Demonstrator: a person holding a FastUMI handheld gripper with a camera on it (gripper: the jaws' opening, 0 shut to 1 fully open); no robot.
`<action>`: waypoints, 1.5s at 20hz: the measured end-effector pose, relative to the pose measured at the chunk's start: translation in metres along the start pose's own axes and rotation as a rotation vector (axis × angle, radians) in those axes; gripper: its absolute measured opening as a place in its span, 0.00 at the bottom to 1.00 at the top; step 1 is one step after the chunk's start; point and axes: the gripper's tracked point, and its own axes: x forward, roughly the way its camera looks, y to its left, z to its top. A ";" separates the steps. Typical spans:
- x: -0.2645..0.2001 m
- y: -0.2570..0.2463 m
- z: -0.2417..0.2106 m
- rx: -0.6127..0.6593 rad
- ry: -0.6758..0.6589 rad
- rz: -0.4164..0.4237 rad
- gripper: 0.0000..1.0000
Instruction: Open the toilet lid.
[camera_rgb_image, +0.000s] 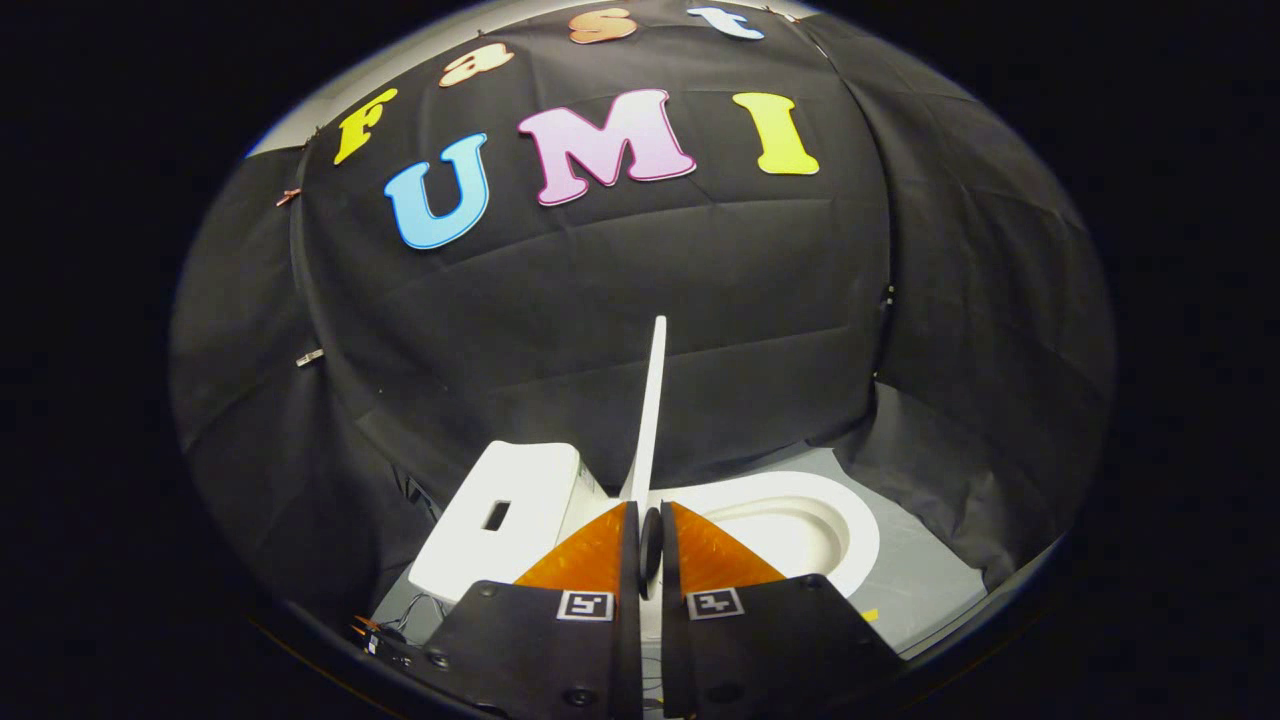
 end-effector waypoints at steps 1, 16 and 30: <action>0.000 0.010 0.000 -0.007 -0.003 0.009 0.13; 0.019 0.150 -0.024 -0.261 -0.030 0.013 0.15; 0.024 0.197 -0.048 -0.420 -0.017 0.019 0.17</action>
